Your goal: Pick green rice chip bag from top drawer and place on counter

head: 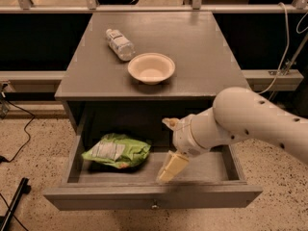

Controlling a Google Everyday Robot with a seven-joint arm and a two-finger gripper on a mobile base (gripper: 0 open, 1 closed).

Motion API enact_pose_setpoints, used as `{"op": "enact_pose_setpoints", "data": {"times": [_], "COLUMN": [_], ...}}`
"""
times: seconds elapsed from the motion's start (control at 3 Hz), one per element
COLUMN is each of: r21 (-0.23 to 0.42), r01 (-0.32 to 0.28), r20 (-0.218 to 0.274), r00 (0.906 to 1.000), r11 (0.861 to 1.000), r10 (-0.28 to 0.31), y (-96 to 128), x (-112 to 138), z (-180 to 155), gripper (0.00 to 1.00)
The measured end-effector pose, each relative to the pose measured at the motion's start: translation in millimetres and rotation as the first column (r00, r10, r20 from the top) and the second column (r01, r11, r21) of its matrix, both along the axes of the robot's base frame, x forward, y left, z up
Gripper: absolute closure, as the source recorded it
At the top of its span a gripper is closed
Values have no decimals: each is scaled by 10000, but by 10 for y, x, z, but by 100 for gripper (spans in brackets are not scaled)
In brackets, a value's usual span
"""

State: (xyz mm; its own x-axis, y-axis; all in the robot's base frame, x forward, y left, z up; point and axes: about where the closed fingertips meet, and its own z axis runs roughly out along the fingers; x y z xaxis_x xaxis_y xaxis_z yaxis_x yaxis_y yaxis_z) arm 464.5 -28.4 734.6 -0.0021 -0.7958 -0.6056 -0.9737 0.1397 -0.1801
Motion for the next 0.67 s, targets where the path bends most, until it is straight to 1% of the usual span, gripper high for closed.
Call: {"op": "enact_pose_setpoints", "data": {"times": [0.33, 0.67], "r21": [813, 1355], "r01": [43, -152], "r20": [65, 233], "r00": [10000, 9997], "r11": [9967, 9907], "r10": [-48, 122], "y": [148, 312], "x": [131, 314], "z": [-169, -250], "gripper": [0, 0]}}
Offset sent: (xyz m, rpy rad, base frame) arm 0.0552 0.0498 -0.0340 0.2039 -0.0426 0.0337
